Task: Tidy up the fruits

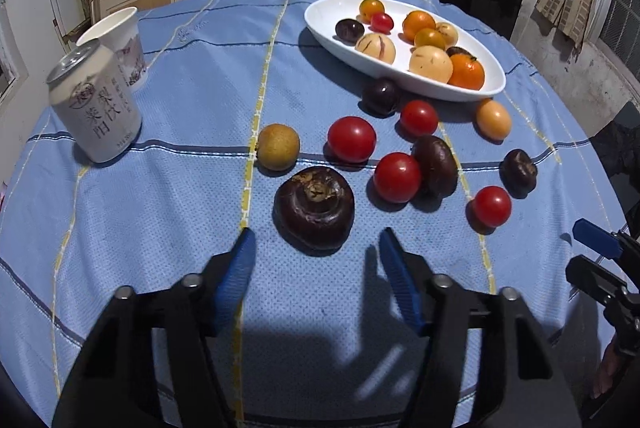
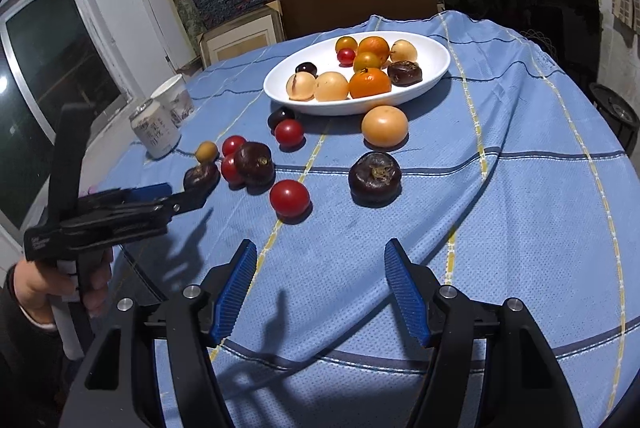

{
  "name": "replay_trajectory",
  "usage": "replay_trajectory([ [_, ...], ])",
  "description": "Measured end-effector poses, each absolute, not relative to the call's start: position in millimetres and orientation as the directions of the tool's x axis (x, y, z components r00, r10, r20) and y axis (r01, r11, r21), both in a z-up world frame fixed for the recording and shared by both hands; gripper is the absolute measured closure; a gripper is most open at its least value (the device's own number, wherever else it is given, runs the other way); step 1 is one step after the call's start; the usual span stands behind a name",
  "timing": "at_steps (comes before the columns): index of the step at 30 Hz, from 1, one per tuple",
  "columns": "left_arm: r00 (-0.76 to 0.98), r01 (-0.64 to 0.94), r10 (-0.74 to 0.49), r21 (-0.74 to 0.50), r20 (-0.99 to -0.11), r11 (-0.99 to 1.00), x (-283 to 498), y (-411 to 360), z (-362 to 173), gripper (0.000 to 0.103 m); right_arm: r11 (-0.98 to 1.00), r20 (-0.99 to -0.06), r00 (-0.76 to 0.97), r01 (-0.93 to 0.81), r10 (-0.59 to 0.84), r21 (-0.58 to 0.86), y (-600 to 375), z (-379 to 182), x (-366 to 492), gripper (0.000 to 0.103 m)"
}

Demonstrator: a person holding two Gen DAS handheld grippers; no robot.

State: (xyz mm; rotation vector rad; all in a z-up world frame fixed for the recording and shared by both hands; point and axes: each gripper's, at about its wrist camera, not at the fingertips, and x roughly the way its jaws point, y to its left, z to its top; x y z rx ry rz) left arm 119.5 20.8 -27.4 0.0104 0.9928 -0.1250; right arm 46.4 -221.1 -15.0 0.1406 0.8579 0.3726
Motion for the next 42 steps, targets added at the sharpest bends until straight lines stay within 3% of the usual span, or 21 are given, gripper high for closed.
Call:
replay_trajectory([
  [3,0.542,0.106,-0.102,-0.052,-0.834,0.993,129,21,-31,0.061,0.928,-0.715,0.593,-0.262,0.370,0.264,-221,-15,48,0.036],
  [15,0.527,0.126,-0.145,-0.092,-0.837,0.988,122,26,-29,0.063,0.980,-0.757,0.630,-0.189,0.172,0.065,-216,-16,109,0.036],
  [19,0.523,0.128,-0.144,-0.089,-0.840,0.988,118,26,-29,0.063,0.979,-0.786,0.598,-0.201,0.155,0.041,-205,-30,126,0.046],
  [20,0.524,0.129,-0.141,-0.086,-0.840,0.988,117,26,-29,0.062,0.979,-0.790,0.594,-0.200,0.150,0.035,-203,-33,129,0.058],
  [21,0.525,0.130,-0.140,-0.084,-0.840,0.988,117,26,-29,0.063,0.980,-0.798,0.586,-0.199,0.137,0.022,-201,-37,130,0.062],
  [23,0.525,0.128,-0.137,-0.081,-0.840,0.988,117,26,-29,0.062,0.979,-0.799,0.588,-0.202,0.125,0.004,-199,-41,130,0.062],
  [33,0.573,0.162,-0.157,-0.077,-0.804,0.984,107,21,-1,0.064,0.972,-0.755,0.619,-0.207,0.217,0.110,-217,-11,108,0.062],
  [34,0.582,0.170,-0.167,-0.082,-0.796,0.982,105,20,5,0.066,0.970,-0.746,0.626,-0.210,0.227,0.119,-219,-6,106,0.062],
  [35,0.588,0.180,-0.179,-0.088,-0.789,0.980,105,19,10,0.076,0.968,-0.734,0.636,-0.214,0.240,0.130,-221,1,103,0.062],
  [42,0.618,0.207,-0.194,-0.081,-0.761,0.975,112,14,30,0.077,0.959,-0.684,0.674,-0.232,0.278,0.162,-226,32,109,0.063],
])
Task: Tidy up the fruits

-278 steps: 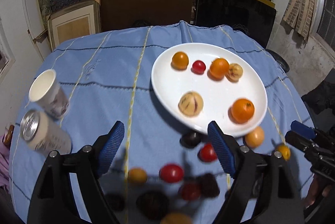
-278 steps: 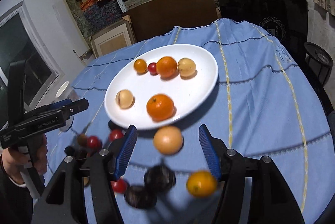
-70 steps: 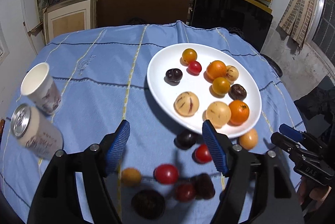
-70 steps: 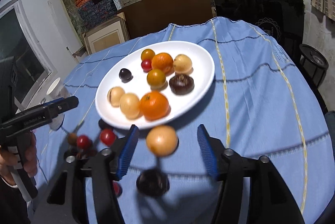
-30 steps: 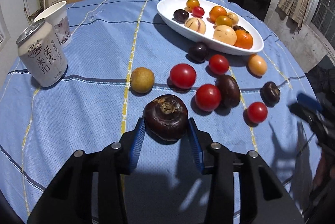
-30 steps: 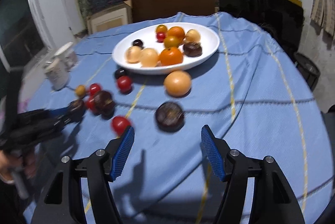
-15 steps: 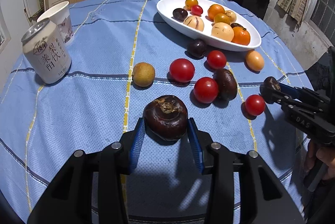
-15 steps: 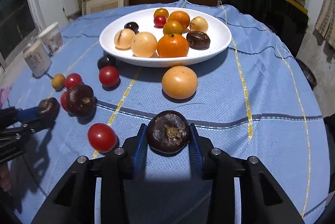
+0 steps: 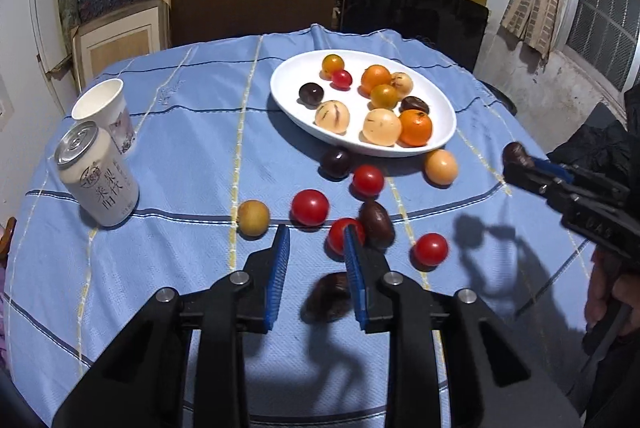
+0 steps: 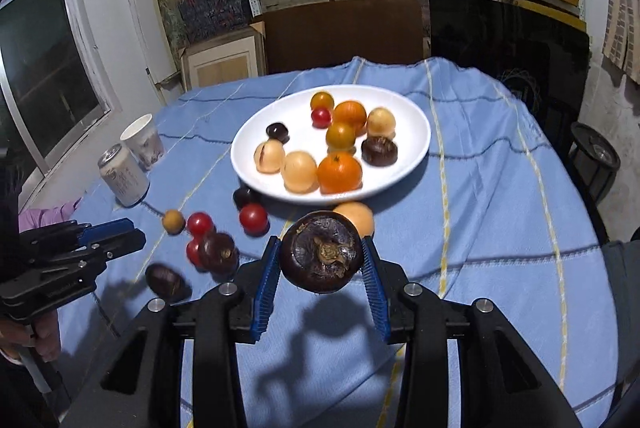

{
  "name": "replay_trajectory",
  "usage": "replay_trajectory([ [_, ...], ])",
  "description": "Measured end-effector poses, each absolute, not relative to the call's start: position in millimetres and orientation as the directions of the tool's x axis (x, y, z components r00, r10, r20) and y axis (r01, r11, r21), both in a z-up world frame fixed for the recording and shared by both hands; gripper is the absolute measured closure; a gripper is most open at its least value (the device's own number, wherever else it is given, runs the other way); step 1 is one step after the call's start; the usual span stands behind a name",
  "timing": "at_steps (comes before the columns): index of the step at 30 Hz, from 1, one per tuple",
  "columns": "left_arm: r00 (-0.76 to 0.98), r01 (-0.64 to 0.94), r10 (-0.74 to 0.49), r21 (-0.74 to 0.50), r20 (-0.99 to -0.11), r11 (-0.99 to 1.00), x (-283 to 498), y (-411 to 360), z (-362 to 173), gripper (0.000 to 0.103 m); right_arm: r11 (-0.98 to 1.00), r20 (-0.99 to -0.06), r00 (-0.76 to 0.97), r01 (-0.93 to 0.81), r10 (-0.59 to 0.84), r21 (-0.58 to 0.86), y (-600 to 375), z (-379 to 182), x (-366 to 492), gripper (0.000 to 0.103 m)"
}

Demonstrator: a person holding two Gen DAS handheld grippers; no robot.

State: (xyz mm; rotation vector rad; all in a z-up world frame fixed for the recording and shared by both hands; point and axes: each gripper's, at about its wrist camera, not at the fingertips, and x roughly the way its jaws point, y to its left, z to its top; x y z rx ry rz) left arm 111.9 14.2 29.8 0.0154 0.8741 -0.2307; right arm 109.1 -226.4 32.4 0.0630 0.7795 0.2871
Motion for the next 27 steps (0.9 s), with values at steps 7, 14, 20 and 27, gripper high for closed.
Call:
replay_trajectory([
  [7,0.549,0.209,-0.208,-0.108,-0.809,0.972,104,21,1,0.065,0.942,-0.682,0.650,-0.256,0.334,0.218,-225,21,108,0.063],
  [14,0.581,0.258,-0.176,-0.026,-0.794,0.966,109,-7,-7,0.036,0.936,-0.697,0.625,-0.255,0.350,0.241,-224,7,101,0.063],
  [20,0.572,0.253,-0.142,0.009,-0.808,0.967,127,-21,-24,0.055,0.934,-0.697,0.622,-0.254,0.357,0.251,-226,5,98,0.062],
  [27,0.576,0.264,-0.161,-0.004,-0.801,0.965,120,-12,-12,0.059,0.932,-0.691,0.626,-0.262,0.361,0.250,-226,8,96,0.062],
])
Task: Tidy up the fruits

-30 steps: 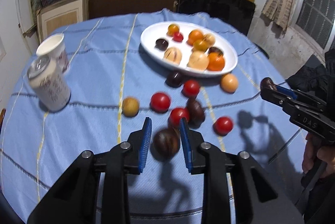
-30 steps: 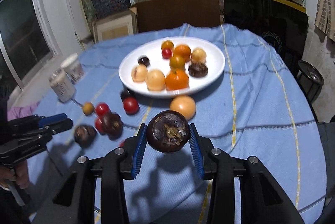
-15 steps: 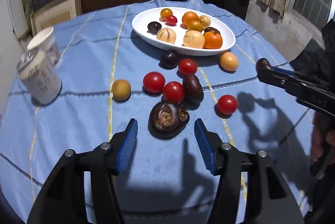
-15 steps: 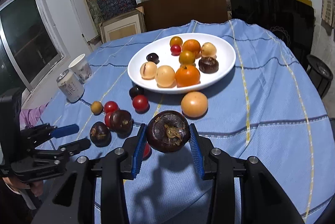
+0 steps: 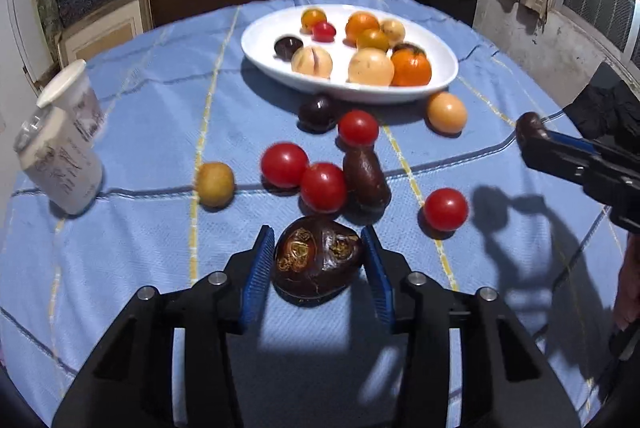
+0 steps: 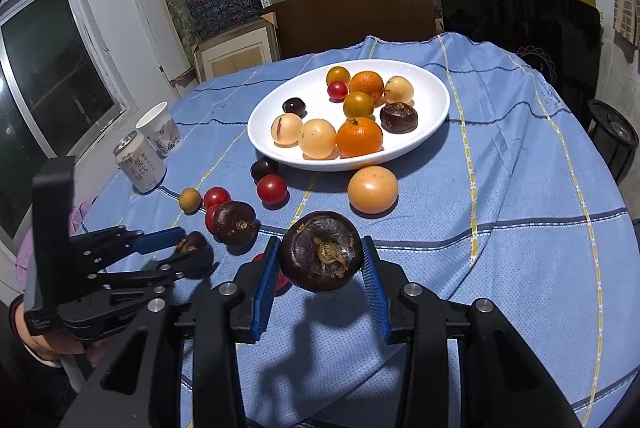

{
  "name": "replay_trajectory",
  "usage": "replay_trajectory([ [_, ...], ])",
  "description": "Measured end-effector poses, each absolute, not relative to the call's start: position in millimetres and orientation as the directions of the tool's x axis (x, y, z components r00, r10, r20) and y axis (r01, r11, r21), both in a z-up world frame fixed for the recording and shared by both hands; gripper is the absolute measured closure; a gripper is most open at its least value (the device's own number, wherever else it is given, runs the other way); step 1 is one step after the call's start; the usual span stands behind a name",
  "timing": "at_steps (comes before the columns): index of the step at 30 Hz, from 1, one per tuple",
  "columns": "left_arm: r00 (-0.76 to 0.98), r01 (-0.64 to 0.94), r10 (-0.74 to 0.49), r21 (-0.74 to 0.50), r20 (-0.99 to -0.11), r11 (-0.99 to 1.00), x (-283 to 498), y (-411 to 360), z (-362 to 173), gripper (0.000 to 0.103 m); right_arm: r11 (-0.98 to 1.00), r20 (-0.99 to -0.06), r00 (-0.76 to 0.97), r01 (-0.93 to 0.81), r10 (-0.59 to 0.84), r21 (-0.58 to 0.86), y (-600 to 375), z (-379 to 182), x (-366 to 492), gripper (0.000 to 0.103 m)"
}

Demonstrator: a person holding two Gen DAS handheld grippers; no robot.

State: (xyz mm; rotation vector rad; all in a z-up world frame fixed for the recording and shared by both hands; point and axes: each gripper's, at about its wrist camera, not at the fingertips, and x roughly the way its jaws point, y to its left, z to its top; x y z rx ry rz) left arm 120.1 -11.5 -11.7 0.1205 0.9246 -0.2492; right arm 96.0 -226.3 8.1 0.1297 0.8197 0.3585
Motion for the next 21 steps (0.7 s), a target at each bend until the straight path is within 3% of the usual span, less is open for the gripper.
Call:
replay_trajectory([
  [10,0.665,0.287,-0.198,0.001,-0.720,0.958,129,-11,55,0.059,0.934,-0.647,0.678,-0.306,0.349,0.183,-220,44,113,0.063],
  [21,0.651,0.268,-0.197,-0.020,-0.733,0.963,174,-33,52,0.059,0.940,-0.640,0.693,-0.301,0.332,0.162,-217,48,154,0.063],
])
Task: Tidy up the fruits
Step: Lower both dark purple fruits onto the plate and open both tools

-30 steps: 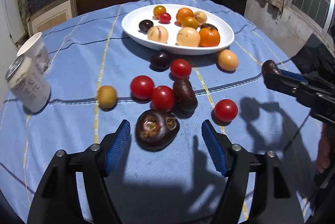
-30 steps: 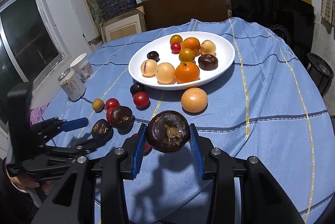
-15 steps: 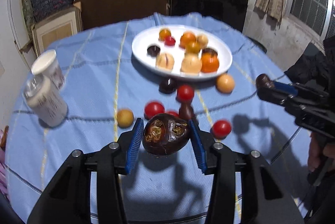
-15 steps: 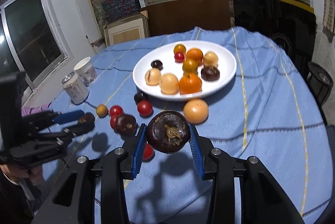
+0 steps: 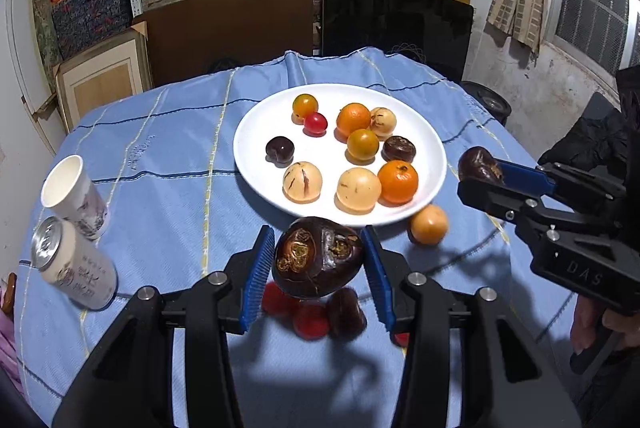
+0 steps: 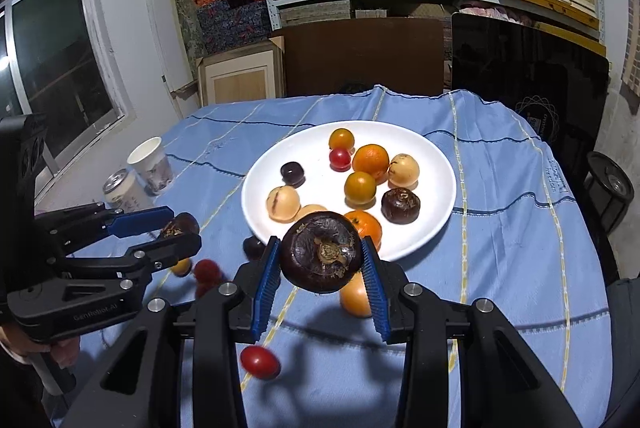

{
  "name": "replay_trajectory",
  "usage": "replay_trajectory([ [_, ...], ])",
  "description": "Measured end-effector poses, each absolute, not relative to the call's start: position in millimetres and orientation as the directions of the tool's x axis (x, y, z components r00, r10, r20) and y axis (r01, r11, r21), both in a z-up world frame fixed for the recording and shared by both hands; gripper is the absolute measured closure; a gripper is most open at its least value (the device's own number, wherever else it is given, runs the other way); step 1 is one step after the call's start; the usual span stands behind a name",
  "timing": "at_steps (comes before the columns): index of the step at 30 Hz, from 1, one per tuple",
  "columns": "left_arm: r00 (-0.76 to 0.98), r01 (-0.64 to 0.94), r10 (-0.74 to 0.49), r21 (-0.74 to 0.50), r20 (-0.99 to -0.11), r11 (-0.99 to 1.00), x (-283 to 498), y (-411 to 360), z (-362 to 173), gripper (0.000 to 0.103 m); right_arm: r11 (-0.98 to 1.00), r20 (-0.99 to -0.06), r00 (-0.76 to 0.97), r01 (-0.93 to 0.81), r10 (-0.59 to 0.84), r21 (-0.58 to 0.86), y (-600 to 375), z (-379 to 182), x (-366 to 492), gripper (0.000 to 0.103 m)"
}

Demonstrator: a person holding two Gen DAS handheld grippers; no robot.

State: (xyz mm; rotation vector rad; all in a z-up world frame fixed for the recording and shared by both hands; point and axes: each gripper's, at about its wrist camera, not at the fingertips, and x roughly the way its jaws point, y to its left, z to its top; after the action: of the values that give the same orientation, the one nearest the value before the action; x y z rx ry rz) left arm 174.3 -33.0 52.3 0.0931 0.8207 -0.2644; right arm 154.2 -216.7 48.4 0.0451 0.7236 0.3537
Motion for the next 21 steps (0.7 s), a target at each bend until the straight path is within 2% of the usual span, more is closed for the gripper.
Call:
replay_trajectory([
  [21,0.630,0.133,-0.104,-0.025,-0.770,0.991,291,-54,17,0.059,0.965,-0.687,0.677,-0.200,0.263,0.173,-213,10,247,0.062],
])
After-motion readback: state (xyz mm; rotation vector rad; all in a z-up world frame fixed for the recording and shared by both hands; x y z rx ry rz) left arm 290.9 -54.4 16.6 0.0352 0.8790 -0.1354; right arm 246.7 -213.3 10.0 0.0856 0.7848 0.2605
